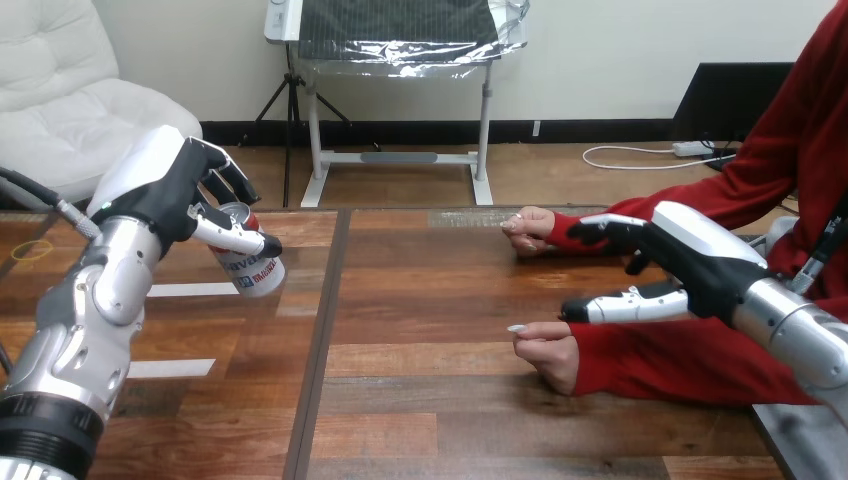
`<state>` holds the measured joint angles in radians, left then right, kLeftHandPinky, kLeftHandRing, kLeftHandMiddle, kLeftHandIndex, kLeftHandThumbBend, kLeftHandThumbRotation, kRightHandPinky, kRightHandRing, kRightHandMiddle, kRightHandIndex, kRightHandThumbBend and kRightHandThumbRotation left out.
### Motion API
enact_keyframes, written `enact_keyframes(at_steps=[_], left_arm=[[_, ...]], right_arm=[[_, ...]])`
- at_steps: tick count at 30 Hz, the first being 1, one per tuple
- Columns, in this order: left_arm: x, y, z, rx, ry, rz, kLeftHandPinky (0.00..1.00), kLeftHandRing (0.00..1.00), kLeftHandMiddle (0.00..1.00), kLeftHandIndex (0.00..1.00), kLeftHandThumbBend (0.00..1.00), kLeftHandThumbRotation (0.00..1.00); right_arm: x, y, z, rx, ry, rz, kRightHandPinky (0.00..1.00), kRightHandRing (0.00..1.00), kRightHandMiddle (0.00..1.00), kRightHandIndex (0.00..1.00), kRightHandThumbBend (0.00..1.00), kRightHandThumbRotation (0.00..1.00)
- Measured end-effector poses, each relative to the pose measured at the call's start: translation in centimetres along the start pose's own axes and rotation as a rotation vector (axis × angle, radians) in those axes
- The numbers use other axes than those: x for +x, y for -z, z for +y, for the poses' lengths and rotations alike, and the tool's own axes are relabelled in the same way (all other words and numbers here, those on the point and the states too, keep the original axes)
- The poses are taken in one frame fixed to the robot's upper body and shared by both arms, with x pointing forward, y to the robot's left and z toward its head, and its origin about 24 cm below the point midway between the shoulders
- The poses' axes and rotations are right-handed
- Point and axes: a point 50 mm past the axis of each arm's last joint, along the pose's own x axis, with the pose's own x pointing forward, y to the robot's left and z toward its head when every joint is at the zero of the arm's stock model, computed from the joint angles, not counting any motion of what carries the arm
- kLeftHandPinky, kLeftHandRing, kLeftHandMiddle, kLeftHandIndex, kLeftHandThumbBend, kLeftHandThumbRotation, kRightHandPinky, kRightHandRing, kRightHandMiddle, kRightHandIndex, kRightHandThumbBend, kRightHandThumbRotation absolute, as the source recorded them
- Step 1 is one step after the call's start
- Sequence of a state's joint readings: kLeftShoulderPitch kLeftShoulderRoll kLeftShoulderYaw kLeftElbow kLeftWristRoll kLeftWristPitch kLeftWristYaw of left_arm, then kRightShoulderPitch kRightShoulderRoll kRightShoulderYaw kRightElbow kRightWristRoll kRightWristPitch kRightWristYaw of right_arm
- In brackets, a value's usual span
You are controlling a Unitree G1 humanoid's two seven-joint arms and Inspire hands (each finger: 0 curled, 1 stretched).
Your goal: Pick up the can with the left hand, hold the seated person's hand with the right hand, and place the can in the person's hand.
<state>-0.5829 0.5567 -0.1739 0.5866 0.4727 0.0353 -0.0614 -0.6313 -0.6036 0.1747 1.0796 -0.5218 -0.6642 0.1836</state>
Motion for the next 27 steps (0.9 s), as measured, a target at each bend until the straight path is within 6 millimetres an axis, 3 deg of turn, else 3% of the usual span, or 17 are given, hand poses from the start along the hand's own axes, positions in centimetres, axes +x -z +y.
enact_keyframes(at_steps=[22,27], left_arm=[[-0.2,0.0,0.5,0.003,-0.001,-0.001,0.34,0.4,0.46,0.46,0.76,0.0],[-0.2,0.0,0.6,0.004,-0.001,-0.003,0.33,0.39,0.46,0.46,0.76,0.0]], right_arm=[[-0.6,1.5,1.0,-0.016,-0.229,0.11,0.71,0.81,0.82,0.84,1.0,0.62],[-0.7,1.7,1.3,-0.023,-0.261,0.128,0.69,0.79,0.81,0.83,1.0,0.66]])
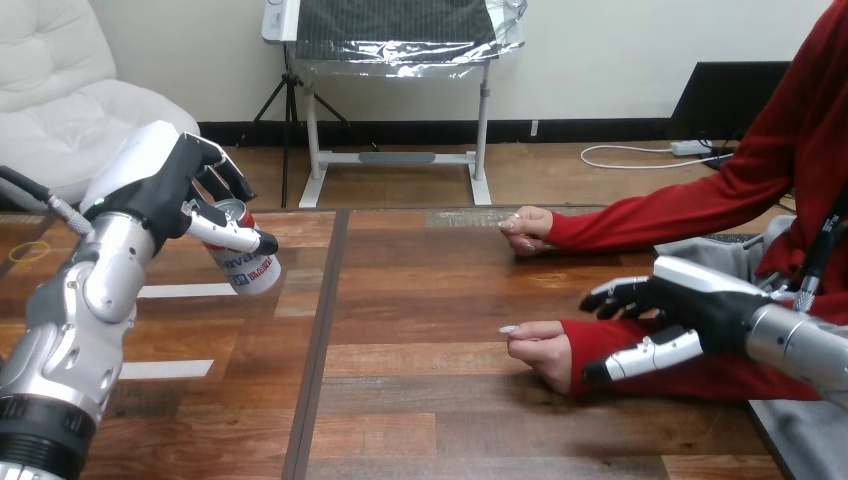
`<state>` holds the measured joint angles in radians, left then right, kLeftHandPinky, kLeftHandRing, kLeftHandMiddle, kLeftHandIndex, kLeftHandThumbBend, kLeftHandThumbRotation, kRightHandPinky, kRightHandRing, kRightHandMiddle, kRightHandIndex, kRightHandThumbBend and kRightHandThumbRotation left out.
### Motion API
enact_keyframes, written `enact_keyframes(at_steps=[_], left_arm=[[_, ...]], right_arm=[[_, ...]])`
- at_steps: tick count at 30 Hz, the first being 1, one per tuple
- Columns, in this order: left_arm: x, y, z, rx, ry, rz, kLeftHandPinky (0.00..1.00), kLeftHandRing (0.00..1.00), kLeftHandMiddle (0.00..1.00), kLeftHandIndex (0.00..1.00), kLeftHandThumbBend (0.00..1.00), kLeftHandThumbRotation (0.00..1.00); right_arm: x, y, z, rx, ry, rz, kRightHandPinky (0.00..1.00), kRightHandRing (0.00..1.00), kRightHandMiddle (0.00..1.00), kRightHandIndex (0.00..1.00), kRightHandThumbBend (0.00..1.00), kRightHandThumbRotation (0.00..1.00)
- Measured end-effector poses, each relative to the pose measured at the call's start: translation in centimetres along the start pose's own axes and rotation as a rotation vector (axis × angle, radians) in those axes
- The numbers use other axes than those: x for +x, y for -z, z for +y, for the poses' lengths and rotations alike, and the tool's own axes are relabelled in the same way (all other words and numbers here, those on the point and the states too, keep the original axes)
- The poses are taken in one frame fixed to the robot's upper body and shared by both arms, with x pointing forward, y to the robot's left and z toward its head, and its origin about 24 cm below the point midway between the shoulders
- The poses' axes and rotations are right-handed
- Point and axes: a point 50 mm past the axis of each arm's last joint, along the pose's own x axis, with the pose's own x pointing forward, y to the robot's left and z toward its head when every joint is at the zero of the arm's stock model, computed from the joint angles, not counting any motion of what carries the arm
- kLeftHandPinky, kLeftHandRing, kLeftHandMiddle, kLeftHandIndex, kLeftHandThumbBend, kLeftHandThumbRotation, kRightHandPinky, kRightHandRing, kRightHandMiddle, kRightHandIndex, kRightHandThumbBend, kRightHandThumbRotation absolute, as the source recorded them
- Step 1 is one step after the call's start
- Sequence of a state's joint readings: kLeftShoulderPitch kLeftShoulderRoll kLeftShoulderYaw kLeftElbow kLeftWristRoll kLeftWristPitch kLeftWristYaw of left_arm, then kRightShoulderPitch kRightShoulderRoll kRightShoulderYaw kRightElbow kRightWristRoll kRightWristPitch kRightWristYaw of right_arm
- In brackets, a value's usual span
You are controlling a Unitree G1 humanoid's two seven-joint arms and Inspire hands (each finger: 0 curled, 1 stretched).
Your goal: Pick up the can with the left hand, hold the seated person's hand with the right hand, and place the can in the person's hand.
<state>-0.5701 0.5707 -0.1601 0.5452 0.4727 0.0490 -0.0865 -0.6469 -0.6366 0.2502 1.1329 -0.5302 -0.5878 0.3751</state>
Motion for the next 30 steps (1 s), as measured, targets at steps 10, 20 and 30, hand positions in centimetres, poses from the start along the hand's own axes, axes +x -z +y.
enact_keyframes(at_steps=[10,20,30], left_arm=[[-0.02,0.04,0.04,-0.001,0.001,0.003,0.33,0.39,0.45,0.45,0.76,0.0],[-0.02,0.05,0.05,-0.002,0.0,0.004,0.33,0.39,0.45,0.45,0.76,0.0],[-0.02,0.08,0.06,-0.003,0.004,0.005,0.32,0.38,0.45,0.45,0.76,0.0]], right_arm=[[0.17,0.05,0.15,-0.033,-0.042,0.026,0.65,0.76,0.79,0.8,1.0,0.69],[0.41,-0.22,-0.21,-0.072,-0.058,0.038,0.65,0.75,0.8,0.81,1.0,0.57],[0.5,-0.04,-0.37,-0.071,-0.058,0.072,0.68,0.78,0.82,0.82,1.0,0.37]])
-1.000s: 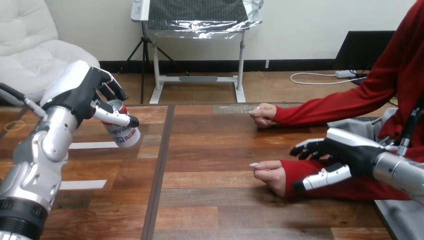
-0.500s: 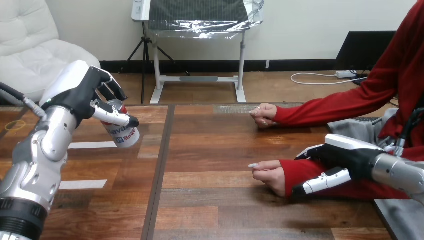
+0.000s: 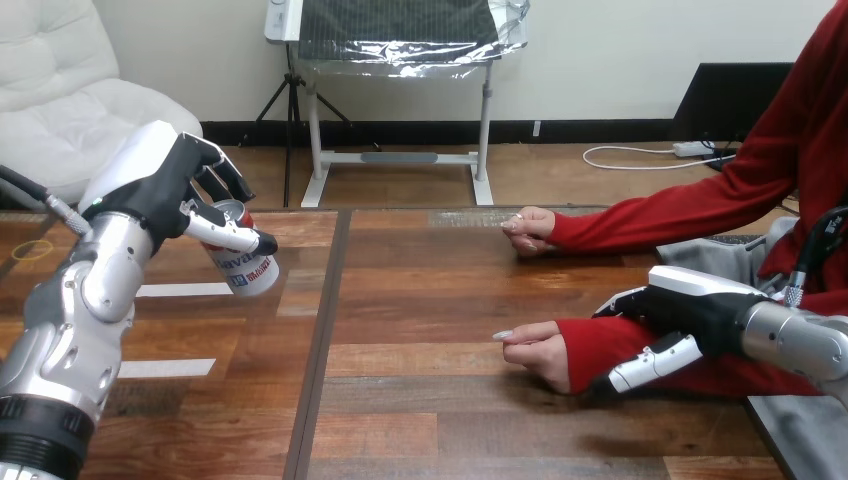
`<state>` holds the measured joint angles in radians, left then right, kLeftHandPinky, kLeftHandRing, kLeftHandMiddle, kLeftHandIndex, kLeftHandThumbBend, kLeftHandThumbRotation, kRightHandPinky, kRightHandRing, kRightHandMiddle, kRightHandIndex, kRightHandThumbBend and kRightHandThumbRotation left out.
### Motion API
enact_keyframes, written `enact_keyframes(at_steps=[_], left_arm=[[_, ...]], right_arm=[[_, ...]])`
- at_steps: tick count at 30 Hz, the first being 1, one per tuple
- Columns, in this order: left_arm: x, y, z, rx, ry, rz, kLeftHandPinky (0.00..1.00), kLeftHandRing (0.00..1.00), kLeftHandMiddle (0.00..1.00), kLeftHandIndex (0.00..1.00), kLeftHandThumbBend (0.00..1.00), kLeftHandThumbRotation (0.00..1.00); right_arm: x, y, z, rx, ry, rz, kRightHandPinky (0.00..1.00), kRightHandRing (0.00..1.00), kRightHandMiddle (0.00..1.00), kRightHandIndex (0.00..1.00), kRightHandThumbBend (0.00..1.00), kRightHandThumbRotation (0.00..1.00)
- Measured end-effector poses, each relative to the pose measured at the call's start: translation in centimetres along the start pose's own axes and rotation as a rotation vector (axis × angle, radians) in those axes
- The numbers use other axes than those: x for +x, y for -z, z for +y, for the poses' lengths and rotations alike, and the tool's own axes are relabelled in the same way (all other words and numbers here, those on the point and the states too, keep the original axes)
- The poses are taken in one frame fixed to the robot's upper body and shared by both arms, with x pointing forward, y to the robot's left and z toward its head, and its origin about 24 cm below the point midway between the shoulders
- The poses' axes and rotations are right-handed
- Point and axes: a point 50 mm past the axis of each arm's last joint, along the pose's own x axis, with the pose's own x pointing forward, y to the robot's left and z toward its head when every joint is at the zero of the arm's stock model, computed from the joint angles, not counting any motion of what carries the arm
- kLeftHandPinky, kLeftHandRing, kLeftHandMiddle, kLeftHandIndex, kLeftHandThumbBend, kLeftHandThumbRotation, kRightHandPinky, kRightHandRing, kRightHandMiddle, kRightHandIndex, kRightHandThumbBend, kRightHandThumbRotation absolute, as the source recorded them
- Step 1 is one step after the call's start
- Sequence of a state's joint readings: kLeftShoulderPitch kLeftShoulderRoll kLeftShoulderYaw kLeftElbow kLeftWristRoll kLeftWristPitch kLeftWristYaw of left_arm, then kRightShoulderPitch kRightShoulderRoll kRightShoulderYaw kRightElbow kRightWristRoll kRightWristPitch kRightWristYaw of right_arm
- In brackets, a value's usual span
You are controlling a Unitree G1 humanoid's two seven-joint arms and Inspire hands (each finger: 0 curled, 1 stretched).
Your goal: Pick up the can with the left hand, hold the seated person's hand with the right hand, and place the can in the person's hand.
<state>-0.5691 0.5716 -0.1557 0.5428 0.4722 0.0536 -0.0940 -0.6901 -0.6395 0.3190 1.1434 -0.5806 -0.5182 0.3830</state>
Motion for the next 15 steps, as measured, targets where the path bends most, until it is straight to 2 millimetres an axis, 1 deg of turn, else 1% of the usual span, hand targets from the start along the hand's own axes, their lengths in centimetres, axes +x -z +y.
enact_keyframes(at_steps=[3,7,9,12,15], left_arm=[[0.0,0.01,0.0,-0.001,0.002,0.0,0.32,0.38,0.45,0.45,0.76,0.0],[0.0,0.01,-0.01,-0.001,0.005,0.0,0.32,0.38,0.45,0.45,0.76,0.0],[0.0,0.01,-0.02,-0.001,0.006,0.0,0.32,0.38,0.45,0.45,0.76,0.0],[0.0,0.01,-0.03,-0.001,0.008,0.0,0.32,0.38,0.44,0.45,0.77,0.0],[0.0,0.01,-0.03,-0.001,0.008,0.0,0.32,0.38,0.44,0.45,0.77,0.0]], right_arm=[[0.03,0.03,0.0,-0.001,0.002,0.007,0.69,0.78,0.82,0.82,1.0,0.33],[0.09,0.04,0.01,-0.005,0.01,0.014,0.68,0.76,0.8,0.79,1.0,0.26],[0.11,0.03,0.03,-0.013,0.015,0.016,0.67,0.75,0.79,0.78,1.0,0.24],[0.16,0.0,0.08,-0.023,0.024,0.017,0.62,0.71,0.77,0.76,1.0,0.19],[0.2,0.0,0.11,-0.033,0.034,0.02,0.6,0.69,0.74,0.73,1.0,0.16]])
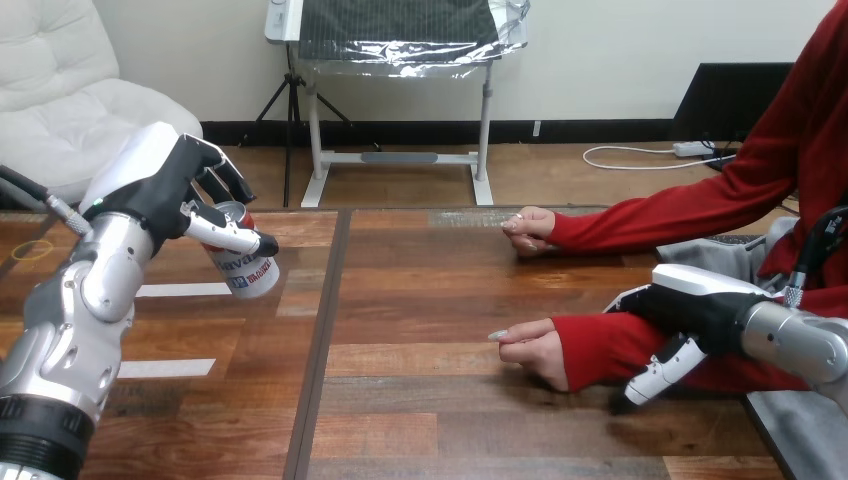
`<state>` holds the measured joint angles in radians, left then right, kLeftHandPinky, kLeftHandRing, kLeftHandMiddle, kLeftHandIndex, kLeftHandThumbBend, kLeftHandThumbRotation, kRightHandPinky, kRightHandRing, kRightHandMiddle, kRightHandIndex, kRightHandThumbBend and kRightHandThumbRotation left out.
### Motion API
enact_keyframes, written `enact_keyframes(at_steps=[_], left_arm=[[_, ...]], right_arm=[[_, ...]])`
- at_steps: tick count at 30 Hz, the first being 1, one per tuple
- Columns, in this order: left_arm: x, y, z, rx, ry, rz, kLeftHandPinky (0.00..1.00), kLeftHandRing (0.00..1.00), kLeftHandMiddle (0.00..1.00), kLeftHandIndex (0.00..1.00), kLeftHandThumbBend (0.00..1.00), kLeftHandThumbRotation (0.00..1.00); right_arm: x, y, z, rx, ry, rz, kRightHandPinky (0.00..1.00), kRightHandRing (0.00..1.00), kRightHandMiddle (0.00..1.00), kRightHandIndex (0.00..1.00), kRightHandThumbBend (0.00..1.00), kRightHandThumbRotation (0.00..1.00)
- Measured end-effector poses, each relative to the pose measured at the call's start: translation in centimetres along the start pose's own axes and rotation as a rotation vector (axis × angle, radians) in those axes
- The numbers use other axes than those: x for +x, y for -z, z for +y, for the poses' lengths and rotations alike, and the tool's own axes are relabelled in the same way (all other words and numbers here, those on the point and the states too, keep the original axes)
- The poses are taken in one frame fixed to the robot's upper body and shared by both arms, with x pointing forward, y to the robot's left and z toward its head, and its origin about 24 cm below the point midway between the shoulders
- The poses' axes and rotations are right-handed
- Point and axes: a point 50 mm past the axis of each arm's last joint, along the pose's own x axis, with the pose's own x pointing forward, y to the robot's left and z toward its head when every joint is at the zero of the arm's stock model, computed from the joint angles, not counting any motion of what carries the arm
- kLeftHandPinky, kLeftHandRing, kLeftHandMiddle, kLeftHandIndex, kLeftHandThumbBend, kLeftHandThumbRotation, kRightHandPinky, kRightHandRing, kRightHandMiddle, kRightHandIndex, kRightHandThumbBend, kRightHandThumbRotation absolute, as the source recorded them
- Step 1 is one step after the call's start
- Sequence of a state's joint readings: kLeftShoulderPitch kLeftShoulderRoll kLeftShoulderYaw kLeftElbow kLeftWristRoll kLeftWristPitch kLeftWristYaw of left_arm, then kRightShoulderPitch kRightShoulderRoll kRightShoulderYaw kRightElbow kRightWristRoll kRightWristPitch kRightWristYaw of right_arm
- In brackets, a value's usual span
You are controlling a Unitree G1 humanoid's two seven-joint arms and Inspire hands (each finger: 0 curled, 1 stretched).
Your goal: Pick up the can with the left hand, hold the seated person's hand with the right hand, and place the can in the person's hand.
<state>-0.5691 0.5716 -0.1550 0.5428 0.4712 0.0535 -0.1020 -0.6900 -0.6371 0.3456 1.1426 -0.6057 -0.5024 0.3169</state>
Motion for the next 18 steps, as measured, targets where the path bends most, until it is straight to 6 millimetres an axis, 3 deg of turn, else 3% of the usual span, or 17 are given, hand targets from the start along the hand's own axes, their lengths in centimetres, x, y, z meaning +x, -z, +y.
enact_keyframes(at_steps=[18], left_arm=[[0.0,0.01,-0.01,-0.003,0.003,0.0,0.31,0.38,0.44,0.45,0.76,0.0]], right_arm=[[0.11,-0.13,0.11,-0.026,0.018,-0.002,0.51,0.57,0.62,0.62,1.0,0.01]])
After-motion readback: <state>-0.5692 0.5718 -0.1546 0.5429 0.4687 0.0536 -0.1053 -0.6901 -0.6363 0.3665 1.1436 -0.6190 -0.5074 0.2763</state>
